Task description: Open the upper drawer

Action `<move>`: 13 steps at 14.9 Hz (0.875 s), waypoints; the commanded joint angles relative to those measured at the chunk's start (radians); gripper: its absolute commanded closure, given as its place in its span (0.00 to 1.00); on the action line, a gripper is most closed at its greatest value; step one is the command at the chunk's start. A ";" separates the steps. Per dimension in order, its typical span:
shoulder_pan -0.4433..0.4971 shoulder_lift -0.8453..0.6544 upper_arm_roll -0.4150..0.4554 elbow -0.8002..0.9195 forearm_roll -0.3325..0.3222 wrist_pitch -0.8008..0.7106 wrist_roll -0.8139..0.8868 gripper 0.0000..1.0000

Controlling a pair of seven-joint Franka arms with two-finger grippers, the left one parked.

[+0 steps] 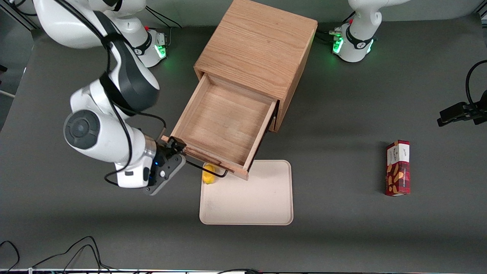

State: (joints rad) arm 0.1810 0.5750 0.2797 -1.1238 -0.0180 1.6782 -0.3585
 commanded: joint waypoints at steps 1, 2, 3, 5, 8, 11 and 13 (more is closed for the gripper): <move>-0.038 -0.177 0.001 -0.201 -0.010 -0.002 -0.007 0.00; -0.053 -0.235 0.001 -0.270 -0.010 0.006 -0.007 0.00; -0.075 -0.294 0.001 -0.340 -0.010 0.018 -0.005 0.00; -0.127 -0.433 0.003 -0.512 -0.008 0.082 -0.004 0.00; -0.187 -0.630 0.003 -0.747 0.010 0.178 -0.002 0.00; -0.294 -0.772 0.003 -0.864 0.097 0.172 0.012 0.00; -0.385 -0.836 0.003 -0.906 0.138 0.154 0.021 0.00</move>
State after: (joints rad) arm -0.1152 -0.1460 0.2776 -1.9198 0.0623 1.8072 -0.3518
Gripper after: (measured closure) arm 0.000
